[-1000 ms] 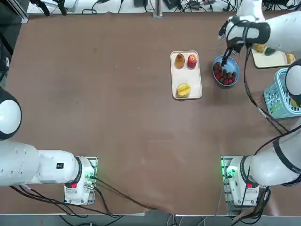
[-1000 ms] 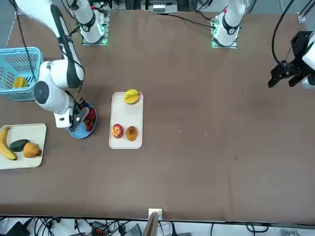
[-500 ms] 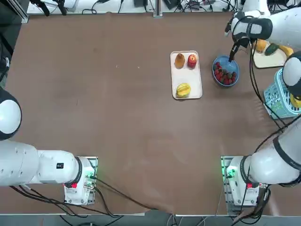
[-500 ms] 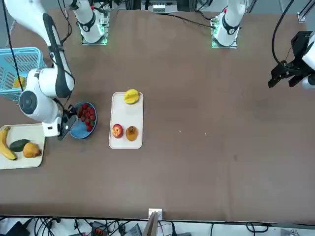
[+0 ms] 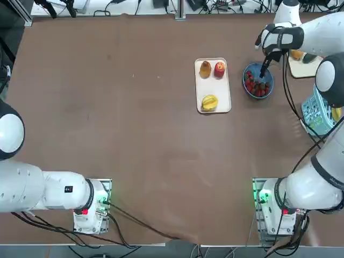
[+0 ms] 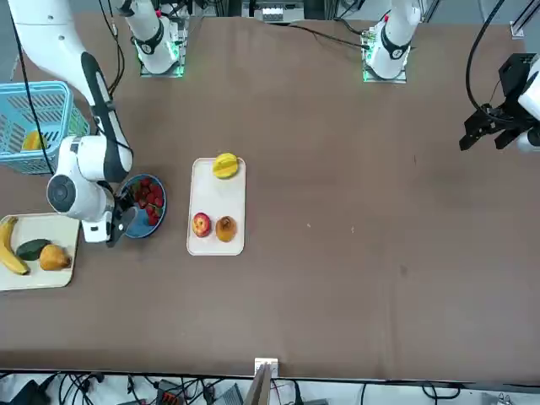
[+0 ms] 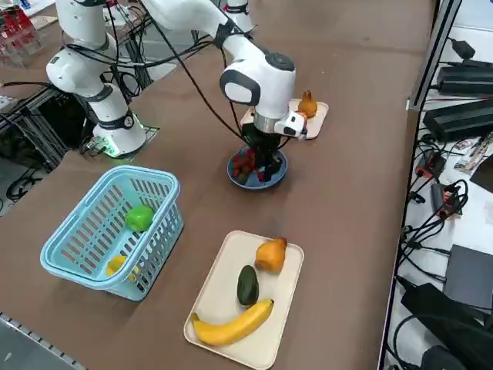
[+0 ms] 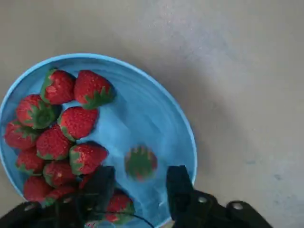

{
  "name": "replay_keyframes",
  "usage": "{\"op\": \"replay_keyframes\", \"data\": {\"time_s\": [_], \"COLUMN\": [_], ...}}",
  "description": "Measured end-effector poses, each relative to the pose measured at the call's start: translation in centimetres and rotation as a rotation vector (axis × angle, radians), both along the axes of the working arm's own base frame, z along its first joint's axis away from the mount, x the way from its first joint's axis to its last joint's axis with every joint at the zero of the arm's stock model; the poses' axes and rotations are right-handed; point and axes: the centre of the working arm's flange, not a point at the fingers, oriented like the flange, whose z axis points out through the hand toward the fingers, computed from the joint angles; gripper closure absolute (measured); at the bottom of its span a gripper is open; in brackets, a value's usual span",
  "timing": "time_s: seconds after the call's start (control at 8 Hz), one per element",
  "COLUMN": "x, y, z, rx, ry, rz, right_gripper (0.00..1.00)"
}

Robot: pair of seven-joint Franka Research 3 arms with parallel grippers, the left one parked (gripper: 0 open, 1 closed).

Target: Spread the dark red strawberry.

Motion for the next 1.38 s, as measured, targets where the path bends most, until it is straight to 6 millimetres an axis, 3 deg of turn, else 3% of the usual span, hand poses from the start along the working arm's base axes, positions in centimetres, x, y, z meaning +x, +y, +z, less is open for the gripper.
{"op": "replay_keyframes", "data": {"time_s": [0.12, 0.25, 0.5, 0.62, 1.12, 1.38], "x": [0.0, -0.1, -1.1, -2.2, -7.6, -8.0], "y": [-0.3, -0.4, -0.1, 0.0, 1.3, 1.4], "z": [0.7, 1.9, 4.7, 4.9, 0.3, -0.1], "rx": [0.0, 0.0, 0.005, 0.005, -0.004, -0.013], "ry": [0.016, 0.033, 0.067, 0.077, 0.037, 0.031], "rz": [-0.008, -0.012, -0.032, -0.071, -0.182, -0.237], "right_gripper": [0.09, 0.0, 0.02, 0.04, 0.07, 0.07]}}
